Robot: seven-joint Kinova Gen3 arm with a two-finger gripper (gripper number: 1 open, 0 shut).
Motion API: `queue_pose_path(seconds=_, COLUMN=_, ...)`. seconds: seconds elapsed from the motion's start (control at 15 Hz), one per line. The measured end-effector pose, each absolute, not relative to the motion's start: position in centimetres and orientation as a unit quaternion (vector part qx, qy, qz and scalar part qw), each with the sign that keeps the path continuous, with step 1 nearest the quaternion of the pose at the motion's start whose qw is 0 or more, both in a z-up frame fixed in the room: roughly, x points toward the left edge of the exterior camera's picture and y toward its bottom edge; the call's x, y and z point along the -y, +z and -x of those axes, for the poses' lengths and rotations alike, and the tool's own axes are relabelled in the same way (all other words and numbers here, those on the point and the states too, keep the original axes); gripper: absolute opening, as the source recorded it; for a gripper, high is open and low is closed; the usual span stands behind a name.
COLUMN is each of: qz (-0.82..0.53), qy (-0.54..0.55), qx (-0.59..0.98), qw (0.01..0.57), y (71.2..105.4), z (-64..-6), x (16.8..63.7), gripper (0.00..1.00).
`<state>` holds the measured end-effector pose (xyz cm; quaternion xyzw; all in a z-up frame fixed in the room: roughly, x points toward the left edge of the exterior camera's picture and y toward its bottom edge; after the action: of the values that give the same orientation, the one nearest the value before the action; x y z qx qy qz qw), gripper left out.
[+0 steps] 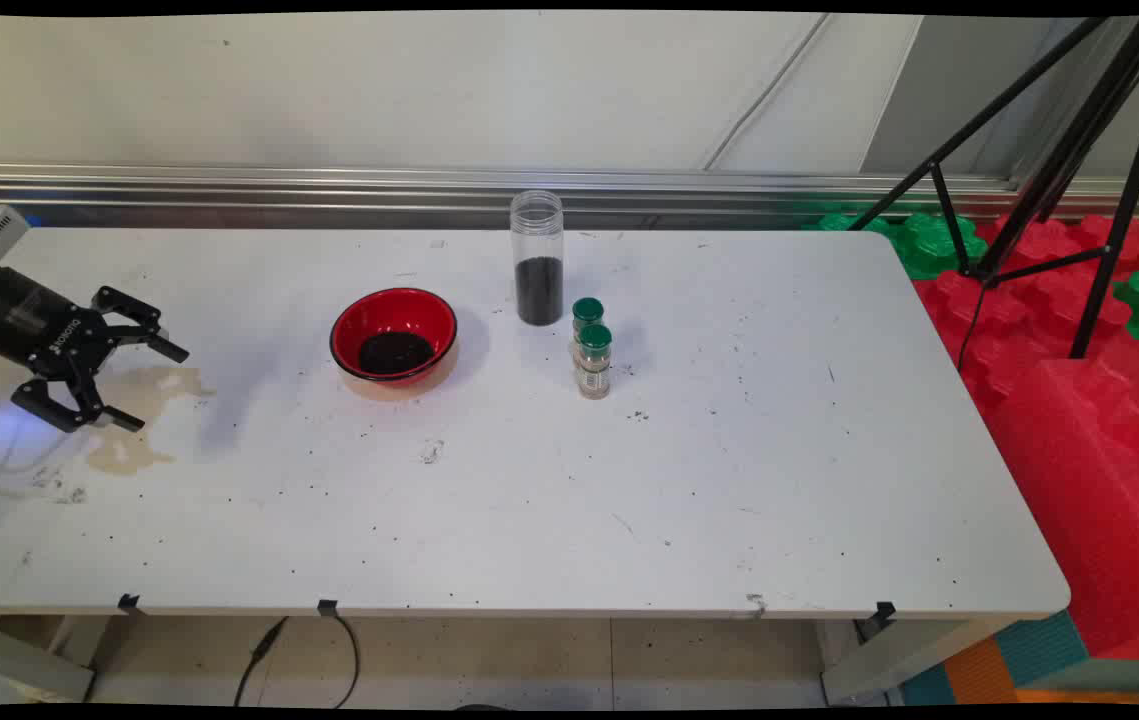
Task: Pick up the black seasoning powder from the table
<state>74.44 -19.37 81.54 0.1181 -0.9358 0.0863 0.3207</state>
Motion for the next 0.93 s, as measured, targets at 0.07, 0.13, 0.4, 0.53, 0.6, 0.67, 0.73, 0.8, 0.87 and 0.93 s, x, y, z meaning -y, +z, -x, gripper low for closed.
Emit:
queue_pose_path(seconds=0.07, qz=-0.119, qy=0.086, qx=0.936, qw=0.321, y=81.6, z=-74.4, x=19.4, gripper=1.00)
queue_pose_path(seconds=0.13, qz=-0.122, qy=0.086, qx=0.935, qw=0.321, y=81.6, z=-74.3, x=19.4, gripper=1.00)
queue_pose_path(seconds=0.4, qz=-0.137, qy=0.087, qx=0.932, qw=0.323, y=81.9, z=-73.9, x=19.7, gripper=1.00)
queue_pose_path(seconds=0.53, qz=-0.148, qy=0.087, qx=0.931, qw=0.324, y=82.1, z=-73.7, x=19.9, gripper=1.00)
queue_pose_path(seconds=0.6, qz=-0.155, qy=0.086, qx=0.929, qw=0.324, y=82.2, z=-73.6, x=20.0, gripper=1.00)
queue_pose_path(seconds=0.67, qz=-0.160, qy=0.086, qx=0.929, qw=0.324, y=82.3, z=-73.5, x=20.1, gripper=1.00)
queue_pose_path(seconds=0.73, qz=-0.167, qy=0.086, qx=0.927, qw=0.324, y=82.5, z=-73.3, x=20.2, gripper=1.00)
queue_pose_path(seconds=0.8, qz=-0.173, qy=0.085, qx=0.926, qw=0.324, y=82.6, z=-73.2, x=20.3, gripper=1.00)
queue_pose_path(seconds=0.87, qz=-0.181, qy=0.085, qx=0.924, qw=0.325, y=82.8, z=-73.1, x=20.5, gripper=1.00)
queue_pose_path(seconds=0.93, qz=-0.192, qy=0.084, qx=0.922, qw=0.325, y=83.0, z=-72.9, x=20.7, gripper=1.00)
